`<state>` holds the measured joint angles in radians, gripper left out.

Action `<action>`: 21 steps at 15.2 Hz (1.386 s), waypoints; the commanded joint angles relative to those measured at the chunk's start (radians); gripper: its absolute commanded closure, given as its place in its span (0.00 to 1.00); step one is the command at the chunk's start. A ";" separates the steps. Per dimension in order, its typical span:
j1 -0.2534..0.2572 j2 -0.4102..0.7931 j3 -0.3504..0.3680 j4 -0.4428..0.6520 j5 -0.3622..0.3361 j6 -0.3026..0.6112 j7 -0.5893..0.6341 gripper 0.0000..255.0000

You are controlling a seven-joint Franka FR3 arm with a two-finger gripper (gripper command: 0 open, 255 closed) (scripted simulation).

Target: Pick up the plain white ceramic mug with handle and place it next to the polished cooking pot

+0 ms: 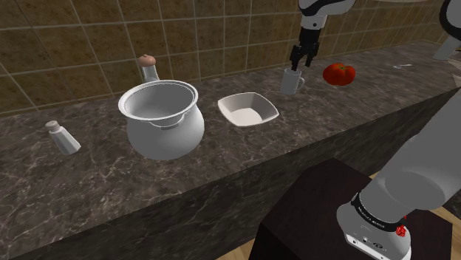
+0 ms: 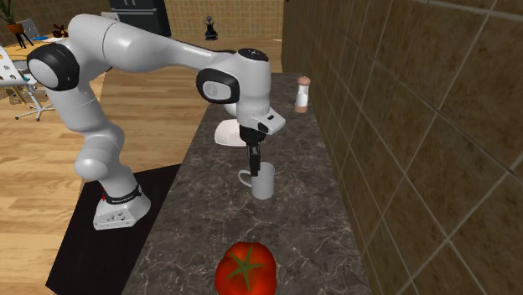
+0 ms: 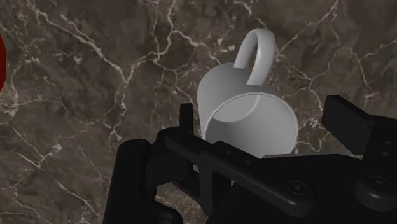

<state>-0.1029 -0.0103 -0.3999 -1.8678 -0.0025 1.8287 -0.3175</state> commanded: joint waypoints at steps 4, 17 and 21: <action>-0.035 0.158 -0.025 0.129 0.051 0.008 -0.066 0.00; -0.035 0.170 -0.024 0.054 0.057 0.094 -0.071 0.00; -0.035 0.170 -0.024 0.054 0.057 0.094 -0.071 1.00</action>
<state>-0.1382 0.1594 -0.4236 -1.8139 0.0546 1.9222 -0.3882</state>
